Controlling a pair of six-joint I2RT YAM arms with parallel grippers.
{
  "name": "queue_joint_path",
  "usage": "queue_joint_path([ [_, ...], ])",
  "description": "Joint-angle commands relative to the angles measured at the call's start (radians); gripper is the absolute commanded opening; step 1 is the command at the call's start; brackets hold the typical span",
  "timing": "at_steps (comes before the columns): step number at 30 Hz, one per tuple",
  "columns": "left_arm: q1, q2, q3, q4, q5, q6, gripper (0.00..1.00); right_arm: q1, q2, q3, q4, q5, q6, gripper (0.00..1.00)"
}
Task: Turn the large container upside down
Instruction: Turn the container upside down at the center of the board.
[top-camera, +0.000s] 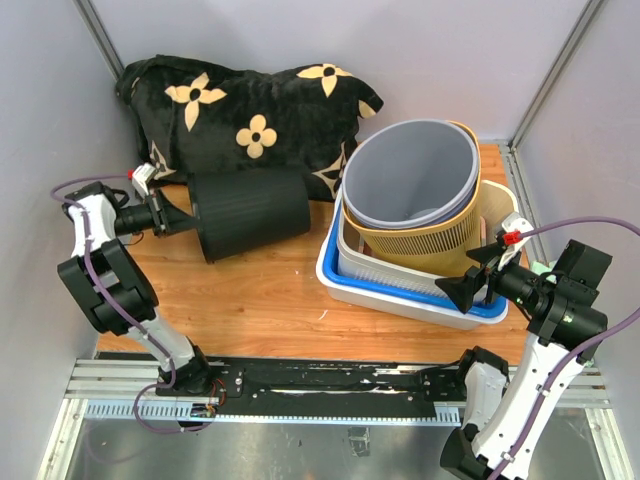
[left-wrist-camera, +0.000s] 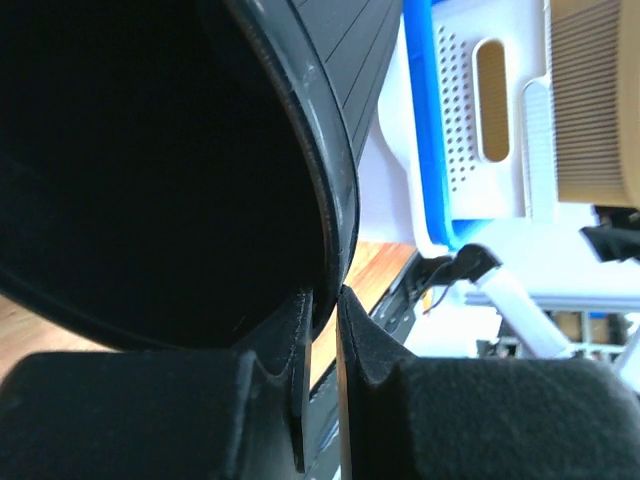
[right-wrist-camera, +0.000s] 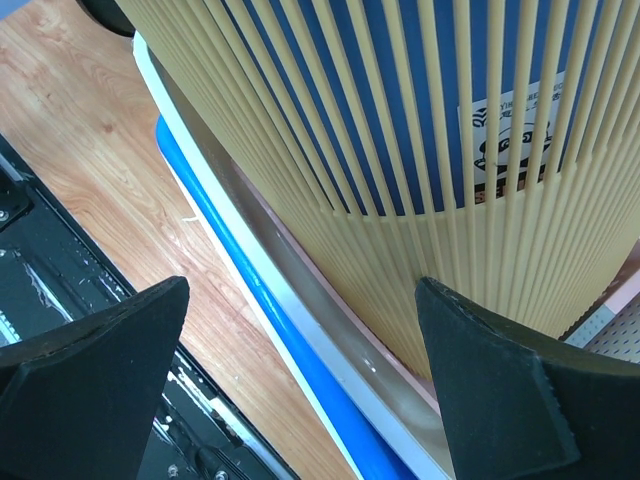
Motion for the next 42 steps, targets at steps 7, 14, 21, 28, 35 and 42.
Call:
queue_joint_path([
  [7, 0.1, 0.186, -0.067, -0.078, 0.139, 0.046, 0.0, -0.011, 0.036, 0.032, -0.04, -0.027, -0.024, 0.98],
  [14, 0.144, 0.31, -0.087, -0.079, 0.105, 0.092, 0.0, -0.009, 0.044, 0.032, -0.045, -0.028, -0.029, 0.98],
  [21, 0.144, 0.209, -0.006, -0.084, -0.033, 0.094, 0.17, -0.008, 0.054, 0.034, -0.051, -0.032, -0.033, 0.98],
  [28, 0.143, 0.209, -0.004, -0.085, -0.061, 0.095, 0.45, -0.008, 0.042, 0.034, -0.051, -0.032, -0.036, 0.98],
  [35, 0.142, 0.209, -0.023, -0.073, -0.064, 0.108, 0.5, -0.008, 0.038, 0.034, -0.051, -0.034, -0.037, 0.98],
  [42, 0.102, 0.214, -0.02, -0.072, 0.003, 0.126, 0.5, -0.008, 0.033, 0.034, -0.051, -0.035, -0.038, 0.98],
])
